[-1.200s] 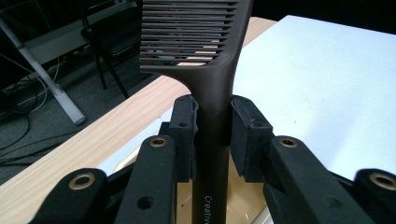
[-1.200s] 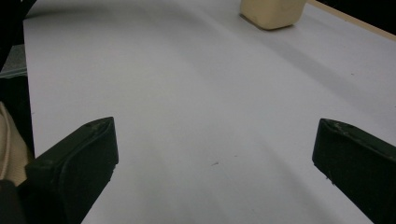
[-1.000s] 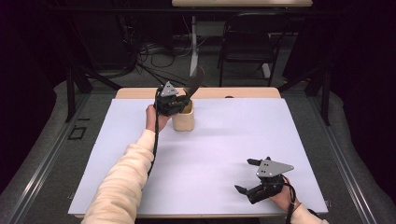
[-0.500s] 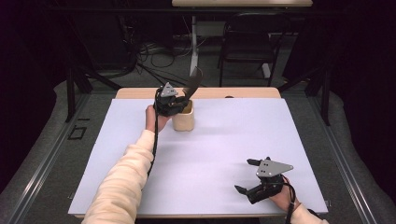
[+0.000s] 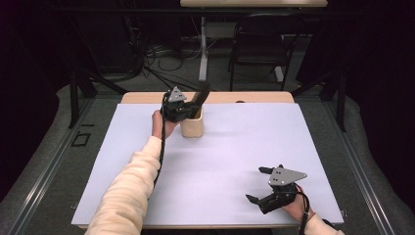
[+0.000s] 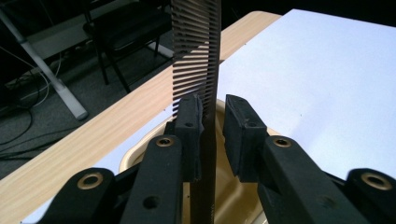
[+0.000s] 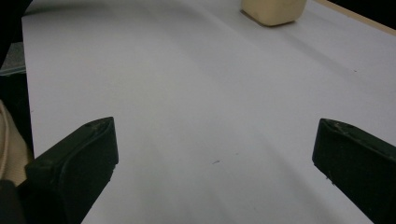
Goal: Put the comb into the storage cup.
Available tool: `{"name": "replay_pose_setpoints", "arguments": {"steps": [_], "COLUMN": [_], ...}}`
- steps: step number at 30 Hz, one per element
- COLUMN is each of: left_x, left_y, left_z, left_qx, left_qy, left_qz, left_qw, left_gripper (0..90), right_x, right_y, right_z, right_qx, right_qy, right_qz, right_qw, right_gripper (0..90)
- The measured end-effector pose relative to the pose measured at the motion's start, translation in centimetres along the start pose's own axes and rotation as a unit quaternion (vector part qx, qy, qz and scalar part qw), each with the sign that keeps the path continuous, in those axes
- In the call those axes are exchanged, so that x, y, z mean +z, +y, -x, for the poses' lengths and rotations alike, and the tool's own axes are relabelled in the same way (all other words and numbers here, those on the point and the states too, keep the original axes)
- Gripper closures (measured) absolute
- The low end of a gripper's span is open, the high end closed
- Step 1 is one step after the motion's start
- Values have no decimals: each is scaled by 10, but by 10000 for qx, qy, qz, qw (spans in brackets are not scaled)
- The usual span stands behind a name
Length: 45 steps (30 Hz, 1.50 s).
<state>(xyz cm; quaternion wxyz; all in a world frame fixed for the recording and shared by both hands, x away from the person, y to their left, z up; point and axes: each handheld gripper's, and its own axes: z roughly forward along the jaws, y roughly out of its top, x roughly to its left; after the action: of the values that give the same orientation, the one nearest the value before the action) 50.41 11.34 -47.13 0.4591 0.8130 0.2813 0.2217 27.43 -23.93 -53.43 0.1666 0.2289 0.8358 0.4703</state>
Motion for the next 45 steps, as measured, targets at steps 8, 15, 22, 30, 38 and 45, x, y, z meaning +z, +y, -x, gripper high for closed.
{"name": "replay_pose_setpoints", "arguments": {"steps": [8, 15, 22, 30, 38, 45], "left_x": [-13, -22, -32, -46, -59, -73], "left_y": [5, 6, 6, 7, 2, -7], "left_z": [2, 4, 6, 12, 21, 27], "left_qx": [-8, -146, -245, -271, -291, -297], "left_qy": [-77, 45, 170, 237, 328, 406], "left_qz": [90, -34, -24, -89, -393, -416], "left_qw": [9999, 9999, 9996, 9993, 9983, 9979], "left_gripper": [629, 427, 278, 135, 44, 3], "right_x": [0, 1, 1, 0, 0, 0], "right_y": [0, 0, 0, 0, 0, 0], "right_z": [0, 1, 0, -1, 0, 0], "right_qx": [-4, -5, -18, -4, -14, -11], "right_qy": [-10, -11, 4, 6, 1, -12], "right_qz": [4, -33, -25, -23, -25, -14], "right_qw": [10000, 10000, 10000, 10000, 10000, 10000], "right_gripper": [0, 0, 0, 0, 0, 0]}}
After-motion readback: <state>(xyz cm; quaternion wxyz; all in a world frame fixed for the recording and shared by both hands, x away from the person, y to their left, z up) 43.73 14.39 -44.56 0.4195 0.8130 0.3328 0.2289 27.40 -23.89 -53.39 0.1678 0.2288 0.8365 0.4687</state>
